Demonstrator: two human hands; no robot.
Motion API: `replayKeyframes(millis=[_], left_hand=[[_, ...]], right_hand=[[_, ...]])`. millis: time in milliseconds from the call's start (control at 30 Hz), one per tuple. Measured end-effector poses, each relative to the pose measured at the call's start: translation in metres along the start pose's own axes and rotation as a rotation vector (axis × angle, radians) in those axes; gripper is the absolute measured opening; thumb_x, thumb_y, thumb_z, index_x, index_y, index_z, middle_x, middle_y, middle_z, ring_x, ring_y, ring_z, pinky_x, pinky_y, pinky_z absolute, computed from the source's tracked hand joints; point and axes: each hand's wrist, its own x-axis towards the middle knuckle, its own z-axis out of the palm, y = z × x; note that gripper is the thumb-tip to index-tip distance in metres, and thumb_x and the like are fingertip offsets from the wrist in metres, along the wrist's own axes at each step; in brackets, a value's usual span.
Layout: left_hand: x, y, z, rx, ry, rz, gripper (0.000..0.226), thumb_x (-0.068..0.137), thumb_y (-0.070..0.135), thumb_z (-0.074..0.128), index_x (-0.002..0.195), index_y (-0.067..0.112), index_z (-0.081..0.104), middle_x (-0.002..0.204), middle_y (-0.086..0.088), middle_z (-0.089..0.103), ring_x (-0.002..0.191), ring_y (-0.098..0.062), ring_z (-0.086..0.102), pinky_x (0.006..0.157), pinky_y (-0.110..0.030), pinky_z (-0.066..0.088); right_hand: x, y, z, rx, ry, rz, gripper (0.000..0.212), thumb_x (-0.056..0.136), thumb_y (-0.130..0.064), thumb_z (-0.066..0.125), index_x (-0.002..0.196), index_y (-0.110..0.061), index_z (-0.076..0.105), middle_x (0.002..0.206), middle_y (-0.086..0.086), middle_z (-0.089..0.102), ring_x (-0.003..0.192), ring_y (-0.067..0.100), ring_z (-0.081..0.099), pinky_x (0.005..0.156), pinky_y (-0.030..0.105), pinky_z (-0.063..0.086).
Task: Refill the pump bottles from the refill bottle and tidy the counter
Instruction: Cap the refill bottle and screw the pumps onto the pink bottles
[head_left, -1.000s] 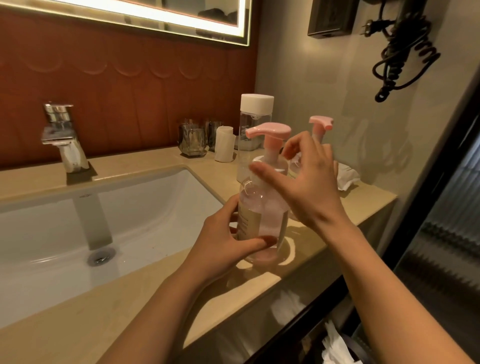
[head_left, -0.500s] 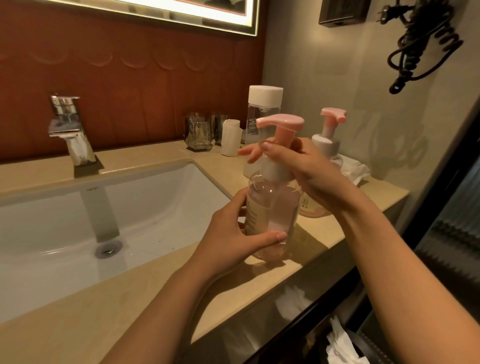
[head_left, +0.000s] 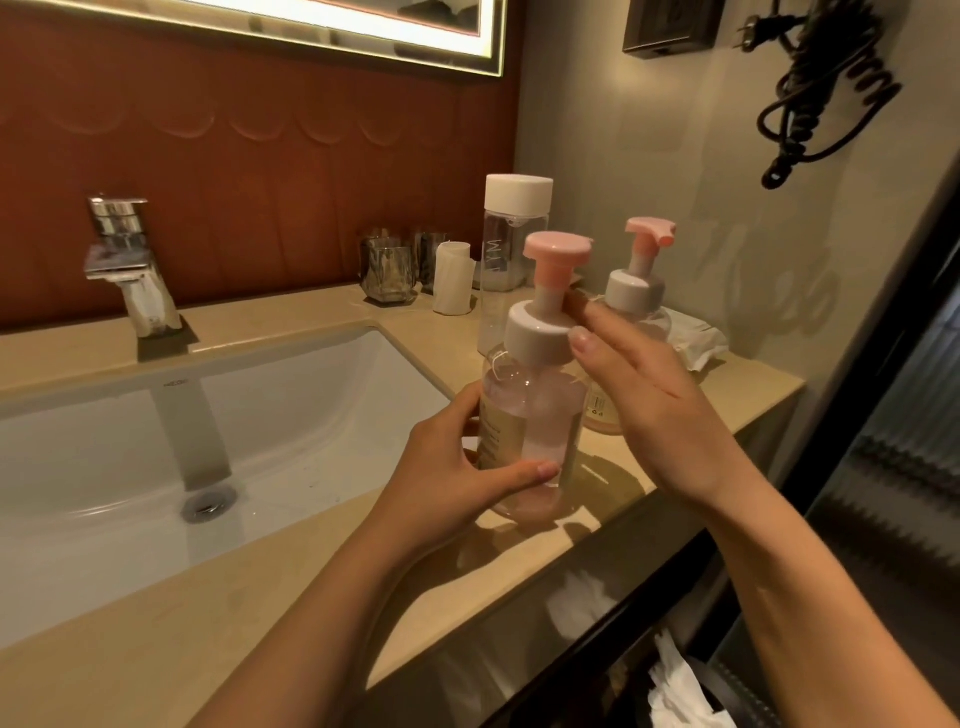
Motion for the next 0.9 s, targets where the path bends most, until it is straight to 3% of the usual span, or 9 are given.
replayKeyframes(millis=[67, 167, 233, 333, 433, 533, 600, 733, 900], left_hand=[[0.000, 0.000, 0.000, -0.008, -0.002, 0.001, 0.061, 0.055, 0.057, 0.072, 0.108, 0.055, 0.042, 0.103, 0.035, 0.054, 0.097, 0.018, 0.052, 0.071, -0.003, 0.044], [0.000, 0.000, 0.001, -0.013, -0.004, -0.008, 0.060, 0.055, 0.057, 0.071, 0.107, 0.055, 0.042, 0.104, 0.035, 0.054, 0.098, 0.013, 0.053, 0.070, -0.004, 0.045], [0.000, 0.000, 0.002, -0.014, -0.002, -0.009, 0.060, 0.054, 0.057, 0.071, 0.107, 0.055, 0.043, 0.104, 0.035, 0.054, 0.098, 0.013, 0.053, 0.071, -0.004, 0.045], [0.000, 0.000, 0.001, -0.008, 0.008, -0.004, 0.060, 0.053, 0.058, 0.071, 0.106, 0.056, 0.043, 0.101, 0.037, 0.054, 0.095, 0.020, 0.051, 0.069, -0.003, 0.044], [0.001, 0.000, 0.000, -0.008, 0.007, -0.001, 0.058, 0.053, 0.058, 0.071, 0.104, 0.057, 0.043, 0.099, 0.038, 0.054, 0.094, 0.019, 0.052, 0.067, -0.002, 0.043], [0.001, -0.001, 0.001, -0.006, 0.012, -0.012, 0.058, 0.054, 0.059, 0.071, 0.105, 0.055, 0.044, 0.103, 0.035, 0.054, 0.096, 0.012, 0.053, 0.066, -0.002, 0.044], [0.002, -0.001, 0.001, -0.008, 0.024, -0.015, 0.057, 0.054, 0.060, 0.071, 0.104, 0.055, 0.044, 0.103, 0.036, 0.053, 0.095, 0.014, 0.053, 0.066, -0.003, 0.044], [0.002, -0.001, 0.001, 0.014, 0.015, -0.002, 0.059, 0.055, 0.060, 0.071, 0.105, 0.055, 0.041, 0.104, 0.036, 0.052, 0.098, 0.010, 0.052, 0.068, -0.007, 0.046], [0.002, -0.004, 0.001, 0.036, 0.028, 0.016, 0.056, 0.061, 0.050, 0.077, 0.105, 0.056, 0.042, 0.103, 0.034, 0.054, 0.098, 0.012, 0.051, 0.069, -0.005, 0.044]], right_hand=[[-0.005, 0.002, -0.001, -0.085, 0.108, -0.006, 0.037, 0.087, -0.038, 0.047, 0.124, -0.038, 0.048, 0.126, -0.021, 0.054, 0.123, -0.004, 0.045, 0.099, 0.014, 0.036], [-0.006, 0.002, -0.004, -0.153, 0.286, -0.033, 0.029, 0.085, -0.035, 0.060, 0.113, -0.030, 0.063, 0.115, -0.013, 0.064, 0.117, 0.008, 0.052, 0.098, 0.029, 0.041], [0.001, 0.000, -0.005, -0.150, 0.317, -0.042, 0.027, 0.082, -0.038, 0.063, 0.105, -0.025, 0.067, 0.105, -0.011, 0.067, 0.106, 0.005, 0.057, 0.092, 0.022, 0.043], [0.025, -0.001, -0.003, -0.123, 0.186, 0.016, 0.039, 0.079, -0.043, 0.068, 0.112, -0.026, 0.057, 0.107, -0.019, 0.059, 0.098, -0.009, 0.053, 0.078, 0.003, 0.040], [0.050, 0.002, -0.002, -0.060, -0.115, 0.117, 0.058, 0.073, -0.047, 0.070, 0.125, -0.029, 0.050, 0.120, -0.014, 0.056, 0.109, -0.001, 0.053, 0.082, 0.011, 0.045], [0.064, 0.003, -0.002, -0.069, -0.304, 0.120, 0.040, 0.074, -0.042, 0.066, 0.112, -0.038, 0.057, 0.125, -0.011, 0.058, 0.115, 0.006, 0.055, 0.094, 0.028, 0.048], [0.067, 0.004, -0.002, -0.043, -0.313, 0.135, 0.024, 0.077, -0.037, 0.068, 0.100, -0.031, 0.066, 0.119, -0.008, 0.063, 0.113, 0.009, 0.057, 0.094, 0.031, 0.047], [0.057, 0.005, 0.002, -0.012, -0.172, 0.188, 0.018, 0.079, -0.040, 0.071, 0.090, -0.027, 0.065, 0.106, -0.003, 0.066, 0.105, 0.011, 0.060, 0.092, 0.034, 0.049], [0.045, 0.000, 0.026, -0.162, 0.169, 0.222, 0.026, 0.081, -0.054, 0.062, 0.088, -0.029, 0.057, 0.089, -0.011, 0.061, 0.085, 0.002, 0.056, 0.073, 0.020, 0.046]])
